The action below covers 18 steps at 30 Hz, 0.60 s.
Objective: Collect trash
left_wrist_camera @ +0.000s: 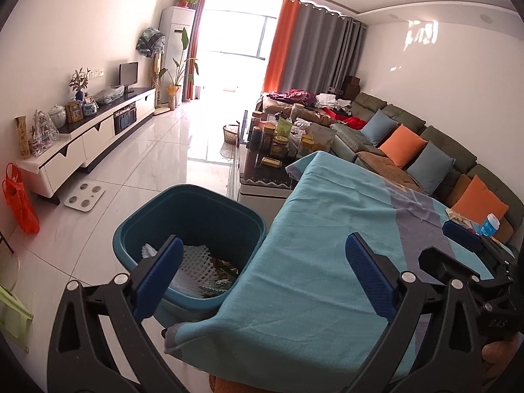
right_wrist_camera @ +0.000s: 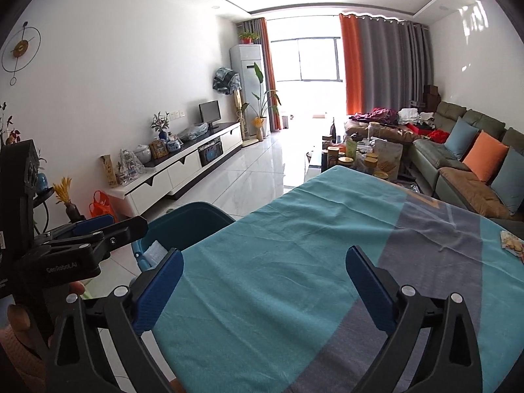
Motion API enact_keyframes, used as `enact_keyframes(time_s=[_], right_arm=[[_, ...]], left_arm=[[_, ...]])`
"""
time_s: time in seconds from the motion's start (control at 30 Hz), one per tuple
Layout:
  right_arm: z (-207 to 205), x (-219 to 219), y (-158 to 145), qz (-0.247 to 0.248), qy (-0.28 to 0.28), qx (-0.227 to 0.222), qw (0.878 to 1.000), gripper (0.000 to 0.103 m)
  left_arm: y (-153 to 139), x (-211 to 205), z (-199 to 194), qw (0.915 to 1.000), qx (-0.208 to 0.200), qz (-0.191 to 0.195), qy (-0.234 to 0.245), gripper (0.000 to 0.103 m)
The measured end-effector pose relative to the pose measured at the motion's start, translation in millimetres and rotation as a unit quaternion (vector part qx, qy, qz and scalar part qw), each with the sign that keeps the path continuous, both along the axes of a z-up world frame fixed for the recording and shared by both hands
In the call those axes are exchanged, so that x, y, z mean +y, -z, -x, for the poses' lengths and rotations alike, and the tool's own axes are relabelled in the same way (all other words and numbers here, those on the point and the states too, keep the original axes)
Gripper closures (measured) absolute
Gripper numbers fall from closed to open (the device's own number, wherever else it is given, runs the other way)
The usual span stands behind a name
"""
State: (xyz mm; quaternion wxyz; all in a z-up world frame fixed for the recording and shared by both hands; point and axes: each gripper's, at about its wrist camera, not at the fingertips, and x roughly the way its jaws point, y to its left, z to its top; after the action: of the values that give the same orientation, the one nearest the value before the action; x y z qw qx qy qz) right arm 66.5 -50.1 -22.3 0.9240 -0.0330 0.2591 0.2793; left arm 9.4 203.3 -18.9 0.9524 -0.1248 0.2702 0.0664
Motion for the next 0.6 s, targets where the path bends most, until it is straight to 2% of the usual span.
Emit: enact_keyframes(time_s=[0.37,0.6], right_arm=[[21,-53,2,-0.012,0.093,-0.038,0.995,0.007],[42,-85,-4,-0.009,0.159,-0.077,0.984,0.007]], left_arm=[[-16,-57,0,0.9971,-0.050,-0.035,0.045,0.006],[-25,-95,-3,0.9924,-0.086,-0.053,0.069,0.006]])
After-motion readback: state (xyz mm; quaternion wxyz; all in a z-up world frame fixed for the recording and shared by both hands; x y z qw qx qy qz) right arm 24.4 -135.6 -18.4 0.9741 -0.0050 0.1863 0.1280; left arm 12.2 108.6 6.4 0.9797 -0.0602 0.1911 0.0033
